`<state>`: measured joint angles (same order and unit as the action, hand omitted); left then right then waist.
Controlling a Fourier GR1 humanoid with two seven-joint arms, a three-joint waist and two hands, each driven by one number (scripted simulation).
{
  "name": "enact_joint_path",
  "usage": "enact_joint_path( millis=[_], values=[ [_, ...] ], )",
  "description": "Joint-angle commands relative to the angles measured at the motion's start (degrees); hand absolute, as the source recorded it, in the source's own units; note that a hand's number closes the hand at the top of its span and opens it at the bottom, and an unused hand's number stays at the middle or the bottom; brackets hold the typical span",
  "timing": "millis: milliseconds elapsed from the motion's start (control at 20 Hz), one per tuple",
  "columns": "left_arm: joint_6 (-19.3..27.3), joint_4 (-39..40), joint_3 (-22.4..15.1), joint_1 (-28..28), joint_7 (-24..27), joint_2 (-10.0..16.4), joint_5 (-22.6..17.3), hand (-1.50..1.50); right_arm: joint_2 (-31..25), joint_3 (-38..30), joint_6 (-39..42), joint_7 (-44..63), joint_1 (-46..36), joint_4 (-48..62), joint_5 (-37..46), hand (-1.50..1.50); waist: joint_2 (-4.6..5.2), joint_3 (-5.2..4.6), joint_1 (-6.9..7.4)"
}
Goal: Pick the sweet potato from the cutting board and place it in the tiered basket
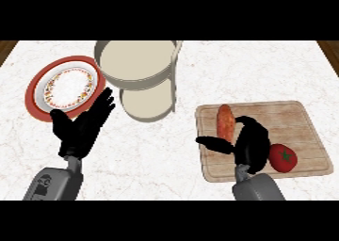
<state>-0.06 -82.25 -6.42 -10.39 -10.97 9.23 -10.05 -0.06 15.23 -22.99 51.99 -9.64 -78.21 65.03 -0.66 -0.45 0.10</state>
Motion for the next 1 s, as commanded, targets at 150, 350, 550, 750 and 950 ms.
enact_joint_path(
  millis=[150, 350, 550, 750, 950],
  values=[
    [-1.07, -1.78, 0.74, 0.48, -1.39, -0.94, 1.4, 0.0, 0.05, 0.57, -1.03, 0.81, -2.73, 3.84, 2.39, 1.5, 0.64, 0.45, -0.05],
    [-1.32, -2.61, 1.9, -2.32, -5.4, -0.89, 0.59, 0.0, 0.05, 1.11, -5.74, 1.49, -4.97, 3.8, 2.59, 1.5, 0.64, 0.46, -0.08],
    [0.72, -3.95, -0.7, 2.53, -1.94, -2.55, 3.74, 0.0, 0.05, 12.38, -10.32, 17.22, -1.42, -2.26, 7.81, 1.5, 0.49, 0.43, 0.16],
    [-0.69, -2.96, 0.28, 0.35, -2.8, -1.74, 1.99, 0.0, 0.04, 12.76, -6.1, 27.87, 2.23, 0.59, 4.54, 1.5, 0.42, 0.35, 0.93],
    [-0.89, -2.64, 0.48, 1.17, -2.66, -1.36, 1.97, 0.0, 0.03, 13.69, -6.28, 29.74, 3.35, -2.61, 5.95, 1.5, -0.38, 0.17, -0.03]
  ],
)
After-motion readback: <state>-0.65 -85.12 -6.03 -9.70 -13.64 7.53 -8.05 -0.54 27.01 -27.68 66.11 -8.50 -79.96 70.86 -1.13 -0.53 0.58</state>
